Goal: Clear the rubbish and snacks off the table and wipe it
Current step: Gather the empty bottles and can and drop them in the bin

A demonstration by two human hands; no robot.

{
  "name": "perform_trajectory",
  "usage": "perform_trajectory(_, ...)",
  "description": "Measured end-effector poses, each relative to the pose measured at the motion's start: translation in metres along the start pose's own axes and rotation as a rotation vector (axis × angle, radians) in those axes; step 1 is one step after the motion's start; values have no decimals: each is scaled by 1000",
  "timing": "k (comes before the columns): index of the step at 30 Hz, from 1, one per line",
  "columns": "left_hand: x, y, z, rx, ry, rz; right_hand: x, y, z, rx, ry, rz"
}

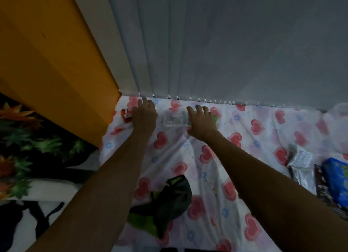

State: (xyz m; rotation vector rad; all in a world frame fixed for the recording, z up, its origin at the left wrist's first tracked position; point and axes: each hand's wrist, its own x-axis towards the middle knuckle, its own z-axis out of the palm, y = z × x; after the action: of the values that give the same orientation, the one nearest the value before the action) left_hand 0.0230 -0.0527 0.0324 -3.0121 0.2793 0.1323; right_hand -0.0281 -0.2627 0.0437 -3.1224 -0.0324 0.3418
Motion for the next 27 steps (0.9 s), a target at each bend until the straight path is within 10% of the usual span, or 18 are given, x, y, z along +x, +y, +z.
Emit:
perform_trajectory(14,-7,-7,4,83,-109,-71,-8,-2,26,-87,-26,-3)
perform_trajectory(27,-192,96,-69,-114,-67,-27,-217,54,-19,-59,31,83)
